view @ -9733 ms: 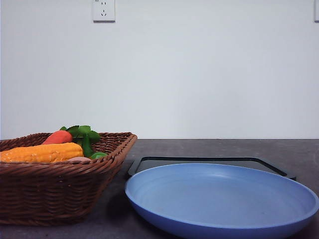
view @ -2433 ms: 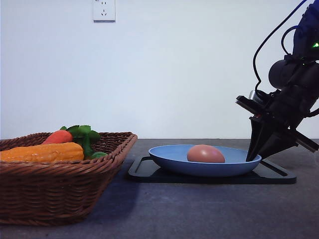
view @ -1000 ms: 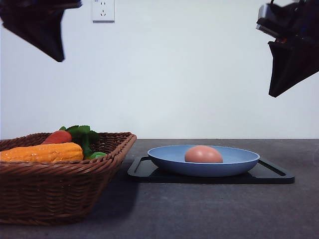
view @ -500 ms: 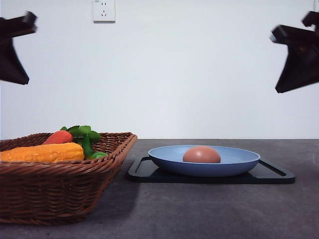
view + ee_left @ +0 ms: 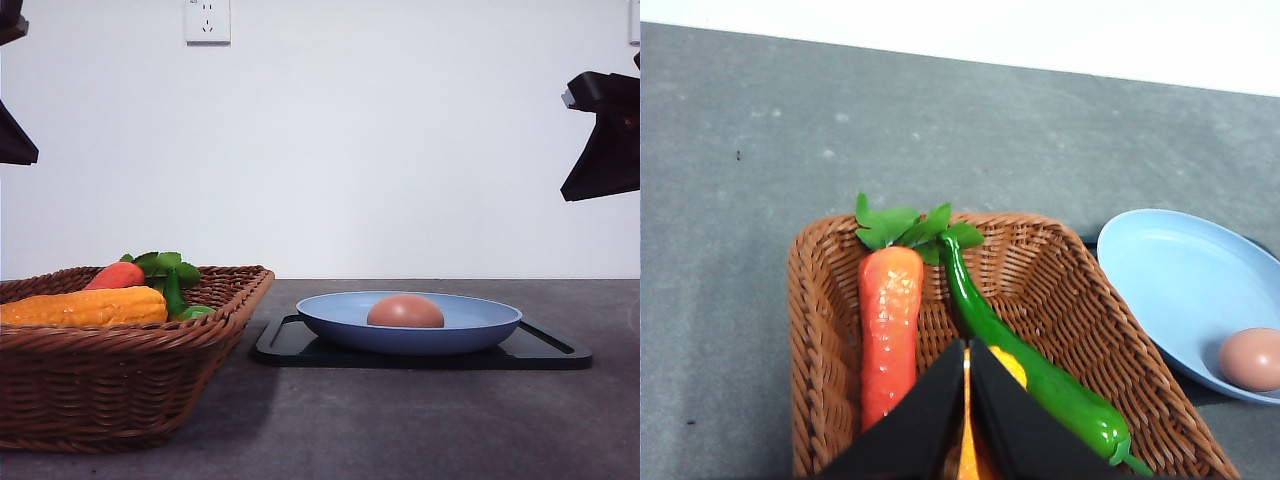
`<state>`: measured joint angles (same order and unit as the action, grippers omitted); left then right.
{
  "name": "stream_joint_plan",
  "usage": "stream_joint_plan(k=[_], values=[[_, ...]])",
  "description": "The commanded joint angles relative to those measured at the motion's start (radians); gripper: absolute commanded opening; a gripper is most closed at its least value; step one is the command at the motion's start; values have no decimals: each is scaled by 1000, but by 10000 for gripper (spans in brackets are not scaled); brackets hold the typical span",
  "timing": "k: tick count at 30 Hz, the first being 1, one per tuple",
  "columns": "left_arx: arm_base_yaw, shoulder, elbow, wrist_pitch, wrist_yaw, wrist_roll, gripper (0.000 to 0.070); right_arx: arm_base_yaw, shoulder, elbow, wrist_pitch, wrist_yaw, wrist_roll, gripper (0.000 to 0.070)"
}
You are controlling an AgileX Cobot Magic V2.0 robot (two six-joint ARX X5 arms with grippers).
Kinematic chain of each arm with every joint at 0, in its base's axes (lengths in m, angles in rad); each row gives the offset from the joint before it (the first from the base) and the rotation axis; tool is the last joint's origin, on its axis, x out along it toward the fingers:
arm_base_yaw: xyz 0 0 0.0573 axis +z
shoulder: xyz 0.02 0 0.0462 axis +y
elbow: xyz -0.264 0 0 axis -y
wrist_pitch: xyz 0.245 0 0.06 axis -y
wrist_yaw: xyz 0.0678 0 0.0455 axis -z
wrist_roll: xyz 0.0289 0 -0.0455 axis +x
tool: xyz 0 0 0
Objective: Transfer egg from basket to plate and serve
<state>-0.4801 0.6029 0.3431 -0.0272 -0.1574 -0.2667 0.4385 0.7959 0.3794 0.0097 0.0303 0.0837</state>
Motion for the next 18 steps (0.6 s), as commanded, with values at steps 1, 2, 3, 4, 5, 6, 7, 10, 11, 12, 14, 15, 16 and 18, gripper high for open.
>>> stream_joint_plan(k=[1, 2, 3, 4, 5, 6, 7, 10, 11, 12, 14, 15, 16, 18], values=[[-5, 5, 9, 9, 0, -7, 0, 5, 4, 6, 11, 4, 13, 0], [-5, 5, 9, 9, 0, -7, 0, 5, 4, 6, 12, 4, 13, 0], [-5, 5, 9, 9, 0, -7, 0, 5, 4, 6, 12, 4, 13, 0], [-5, 5, 9, 9, 0, -7, 0, 5, 4, 6, 12, 4, 13, 0], [-5, 4, 9, 5, 0, -3, 0, 5, 4, 6, 12, 4, 13, 0], [-6, -3, 9, -6, 0, 2, 0, 5, 4, 6, 12, 4, 13, 0], [-7, -29, 9, -33, -1, 4, 0, 5, 4, 6, 12, 4, 13, 0], [-2, -159, 9, -129, -8, 62, 0, 5, 4, 6, 12, 4, 13, 0], [3, -212, 9, -157, -9, 106, 0, 5, 4, 6, 12, 4, 13, 0], [11, -266, 9, -184, -9, 147, 0, 5, 4, 6, 12, 4, 13, 0], [42, -372, 8, -218, -9, 189, 0, 4, 4, 6, 13, 4, 13, 0], [63, -416, 7, -225, -9, 203, 0, 4, 4, 6, 13, 4, 13, 0], [90, -456, 5, -228, -9, 216, 0, 4, 4, 6, 13, 4, 13, 0], [147, -512, -5, -228, -8, 232, 0, 4, 4, 6, 13, 4, 13, 0]])
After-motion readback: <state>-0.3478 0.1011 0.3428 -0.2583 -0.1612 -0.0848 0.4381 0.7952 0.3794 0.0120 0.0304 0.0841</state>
